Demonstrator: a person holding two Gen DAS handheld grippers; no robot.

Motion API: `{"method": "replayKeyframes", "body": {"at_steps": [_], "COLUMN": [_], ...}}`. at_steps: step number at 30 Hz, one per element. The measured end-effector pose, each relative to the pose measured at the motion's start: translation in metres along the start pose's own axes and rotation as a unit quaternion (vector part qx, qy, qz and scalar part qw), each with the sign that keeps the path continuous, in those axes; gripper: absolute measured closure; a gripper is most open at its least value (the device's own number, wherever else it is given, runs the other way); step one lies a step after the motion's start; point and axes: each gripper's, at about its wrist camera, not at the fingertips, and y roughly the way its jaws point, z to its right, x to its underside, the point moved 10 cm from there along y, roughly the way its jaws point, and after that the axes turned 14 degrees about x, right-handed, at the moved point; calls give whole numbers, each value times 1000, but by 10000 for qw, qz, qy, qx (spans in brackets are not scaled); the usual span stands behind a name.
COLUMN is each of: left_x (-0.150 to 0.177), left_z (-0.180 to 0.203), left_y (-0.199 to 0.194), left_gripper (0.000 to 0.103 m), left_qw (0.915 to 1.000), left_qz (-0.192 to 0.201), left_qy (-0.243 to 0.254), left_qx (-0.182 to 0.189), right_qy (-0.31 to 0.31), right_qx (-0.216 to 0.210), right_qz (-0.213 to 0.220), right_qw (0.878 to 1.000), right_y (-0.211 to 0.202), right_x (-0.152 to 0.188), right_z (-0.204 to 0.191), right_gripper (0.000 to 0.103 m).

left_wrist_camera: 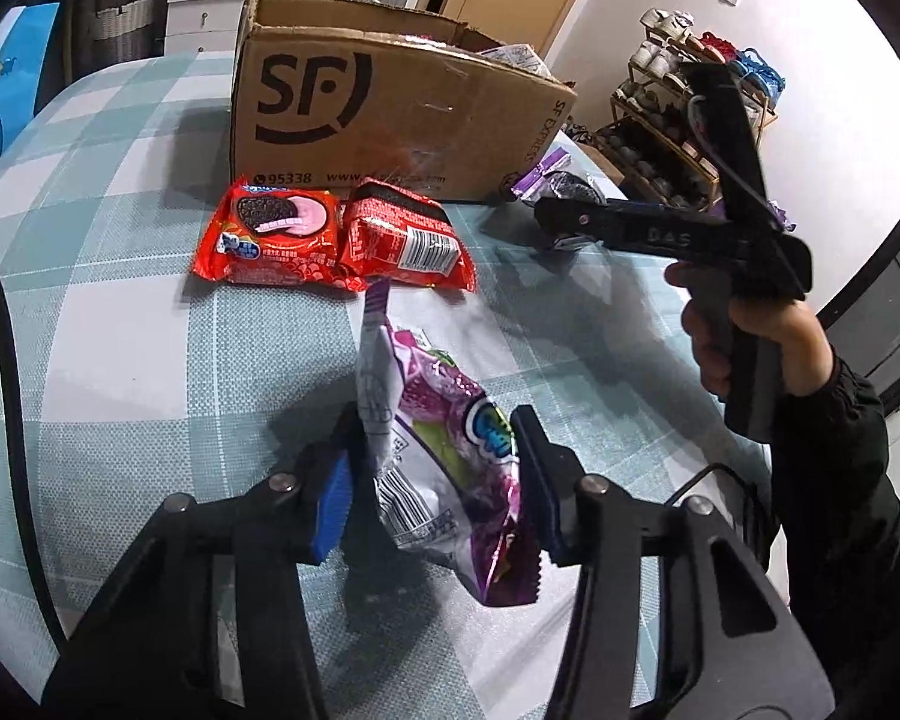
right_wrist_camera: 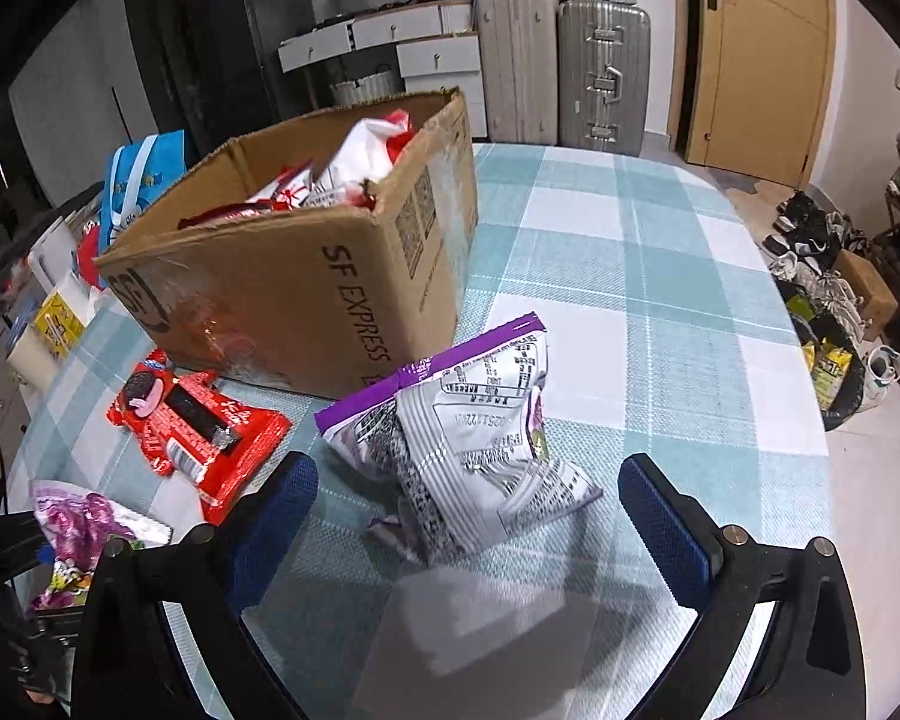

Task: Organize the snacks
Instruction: 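Grasp the pink candy bag with the left tool while the right tool grasps the purple-white chip bag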

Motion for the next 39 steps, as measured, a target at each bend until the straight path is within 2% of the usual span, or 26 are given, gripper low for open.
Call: {"method": "replayKeyframes", "body": {"at_steps": [2, 5, 10, 21, 27, 39], "left_x": [0, -1, -1, 2, 2, 5], "left_z": [-2, -3, -1, -6, -10, -6], "left_y": [-3, -5, -14, -27, -31, -38], "left_gripper": [57, 58, 58, 58, 58, 58], "left_qw": [10000, 10000, 9998, 9997, 9994, 9991], "left_qz": [32, 68, 160, 245, 310, 394], "left_qy": [-2, -24, -50, -97, -145, -118], "left_qx": [-5, 18, 61, 12, 12, -66], "right_qy": [-49, -172, -299, -450, -507, -242], "right_qx": [7, -10, 74, 58, -12, -416], "right_qz": [0, 22, 77, 110, 286, 515], "right_qw": [10000, 9998, 9995, 9989, 9983, 9975], "right_y": [4, 6, 6, 8, -3, -47], "right_x": [-1, -1, 1, 4, 9, 31], "right_z": [0, -4, -5, -6, -9, -13], "right_gripper": [2, 13, 16, 36, 40, 41]}}
